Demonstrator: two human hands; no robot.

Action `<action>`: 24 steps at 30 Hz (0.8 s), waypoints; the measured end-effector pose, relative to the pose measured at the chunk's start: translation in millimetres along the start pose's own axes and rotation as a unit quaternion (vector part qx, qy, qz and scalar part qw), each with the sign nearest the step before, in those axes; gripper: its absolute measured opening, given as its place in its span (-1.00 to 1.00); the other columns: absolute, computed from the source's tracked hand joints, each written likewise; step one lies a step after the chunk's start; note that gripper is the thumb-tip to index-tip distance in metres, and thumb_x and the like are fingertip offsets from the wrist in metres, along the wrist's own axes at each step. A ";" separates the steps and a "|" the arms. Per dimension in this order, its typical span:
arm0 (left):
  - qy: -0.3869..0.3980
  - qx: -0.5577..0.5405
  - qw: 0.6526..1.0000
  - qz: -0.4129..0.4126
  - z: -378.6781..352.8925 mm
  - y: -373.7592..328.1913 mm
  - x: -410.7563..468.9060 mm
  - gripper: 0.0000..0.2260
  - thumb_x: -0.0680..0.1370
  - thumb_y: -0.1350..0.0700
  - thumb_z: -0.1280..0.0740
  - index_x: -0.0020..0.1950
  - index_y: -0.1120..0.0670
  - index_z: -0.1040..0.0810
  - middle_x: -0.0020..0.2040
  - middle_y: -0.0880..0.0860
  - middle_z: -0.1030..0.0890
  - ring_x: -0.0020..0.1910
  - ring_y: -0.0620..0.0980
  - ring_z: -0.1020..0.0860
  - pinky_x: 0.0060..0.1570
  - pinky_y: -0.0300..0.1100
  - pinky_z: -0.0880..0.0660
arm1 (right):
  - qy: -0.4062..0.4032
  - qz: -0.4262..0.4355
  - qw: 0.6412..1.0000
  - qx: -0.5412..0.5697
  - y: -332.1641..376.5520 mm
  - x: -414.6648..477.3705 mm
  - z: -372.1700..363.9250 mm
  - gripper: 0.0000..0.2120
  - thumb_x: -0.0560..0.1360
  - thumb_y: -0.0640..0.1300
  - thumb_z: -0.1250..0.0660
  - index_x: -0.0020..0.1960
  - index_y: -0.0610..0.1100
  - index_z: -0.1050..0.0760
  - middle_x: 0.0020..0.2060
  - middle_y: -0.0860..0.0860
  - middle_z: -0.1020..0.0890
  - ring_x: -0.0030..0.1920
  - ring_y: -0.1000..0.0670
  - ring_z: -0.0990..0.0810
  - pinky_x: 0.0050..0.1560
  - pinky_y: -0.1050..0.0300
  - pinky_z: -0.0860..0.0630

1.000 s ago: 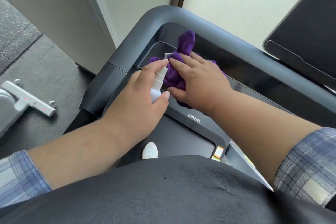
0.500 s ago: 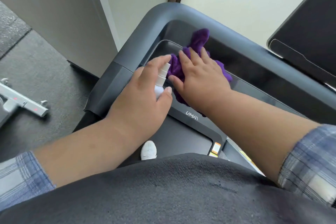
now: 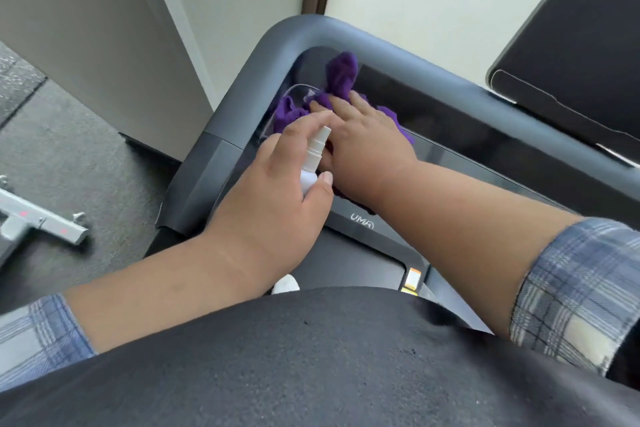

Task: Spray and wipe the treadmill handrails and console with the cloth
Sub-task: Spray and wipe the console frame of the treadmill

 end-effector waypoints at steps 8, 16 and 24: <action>0.044 0.015 0.998 -0.043 -19.4 -11.9 -1.1 -0.46 0.57 0.05 -0.26 0.44 -0.35 -0.13 0.26 -0.15 -0.38 0.10 -0.44 -0.34 0.05 -0.33 -0.29 | -0.011 -0.052 0.999 -0.011 -59.4 -62.7 -14.4 -0.33 0.52 0.23 -0.04 0.55 -0.05 -0.30 0.46 -0.07 -0.43 0.46 -0.24 -0.33 0.43 -0.14 -0.33; 0.021 0.025 0.999 0.000 -0.7 14.8 -16.1 -0.46 0.57 0.05 -0.28 0.44 -0.32 -0.15 0.31 -0.11 -0.38 0.14 -0.23 -0.41 0.11 -0.23 -0.34 | 0.013 -0.022 0.999 -0.020 11.1 3.8 -9.5 -0.24 0.50 0.24 0.16 0.62 -0.07 -0.02 0.57 -0.13 -0.20 0.56 -0.28 -0.09 0.47 -0.18 -0.22; 0.027 0.049 0.998 0.010 -10.7 5.3 -16.6 -0.46 0.57 0.05 -0.27 0.45 -0.31 -0.13 0.27 -0.09 -0.40 0.15 -0.17 -0.43 0.16 -0.10 -0.41 | 0.003 0.021 1.000 -0.012 26.1 23.6 -5.8 -0.22 0.55 0.26 -0.18 0.62 -0.04 0.01 0.56 -0.09 -0.20 0.57 -0.23 -0.08 0.45 -0.13 -0.22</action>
Point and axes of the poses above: each hand's wrist, its own x-axis towards the middle knuckle, its own z-axis out of the back of the hand, y = z × x, the point moved 9 cm from there along x, towards the middle knuckle
